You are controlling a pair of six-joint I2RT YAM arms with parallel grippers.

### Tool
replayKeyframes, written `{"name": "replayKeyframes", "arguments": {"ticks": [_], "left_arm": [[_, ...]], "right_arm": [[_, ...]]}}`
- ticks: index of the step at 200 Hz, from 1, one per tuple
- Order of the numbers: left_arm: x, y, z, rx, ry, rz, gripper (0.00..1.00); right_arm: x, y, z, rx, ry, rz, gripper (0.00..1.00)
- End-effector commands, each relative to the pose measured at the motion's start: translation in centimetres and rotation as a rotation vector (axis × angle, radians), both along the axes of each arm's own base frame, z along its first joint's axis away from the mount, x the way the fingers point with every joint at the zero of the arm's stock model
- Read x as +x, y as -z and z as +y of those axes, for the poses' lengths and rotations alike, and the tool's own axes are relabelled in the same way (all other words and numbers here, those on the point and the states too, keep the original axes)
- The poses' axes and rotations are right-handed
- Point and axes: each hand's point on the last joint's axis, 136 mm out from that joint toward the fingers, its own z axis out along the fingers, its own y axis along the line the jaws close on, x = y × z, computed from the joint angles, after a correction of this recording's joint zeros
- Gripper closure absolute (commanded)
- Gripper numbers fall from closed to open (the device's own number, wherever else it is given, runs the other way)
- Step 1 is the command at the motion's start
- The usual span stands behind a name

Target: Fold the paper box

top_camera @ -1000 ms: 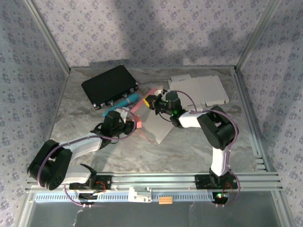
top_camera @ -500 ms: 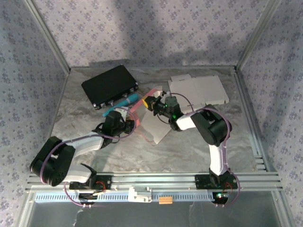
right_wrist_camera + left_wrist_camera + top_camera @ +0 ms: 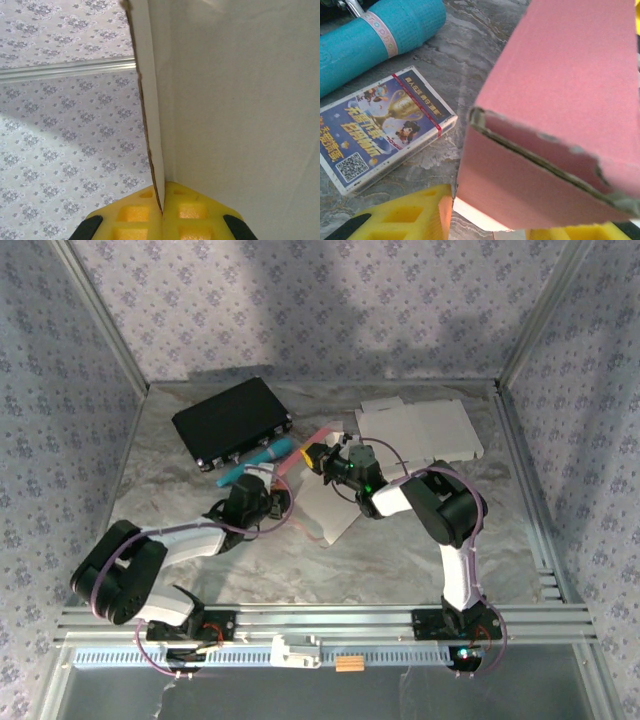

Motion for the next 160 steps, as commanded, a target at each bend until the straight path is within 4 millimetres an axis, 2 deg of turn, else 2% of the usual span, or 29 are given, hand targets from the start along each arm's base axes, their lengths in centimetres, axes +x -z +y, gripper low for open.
{"name": "replayKeyframes", "arguments": {"ticks": [1, 46, 72, 160], "left_arm": [[1.7, -1.8, -0.2, -0.009, -0.049, -0.062, 0.59], [2.4, -1.6, -0.2, 0.035, -0.106, -0.059, 0.66], [2.7, -1.5, 0.0, 0.079, -0.145, -0.045, 0.78], [3.0, -0.3, 0.3, 0.179, -0.268, -0.001, 1.00]], "right_arm": [[-0.4, 2.1, 0.2, -0.014, -0.001, 0.059, 1.00], [-0.2, 1.8, 0.3, 0.000, 0.012, 0.060, 1.00], [0.0, 1.6, 0.4, 0.008, 0.021, 0.063, 1.00], [0.2, 1.5, 0.8, 0.022, 0.027, 0.074, 1.00]]}}
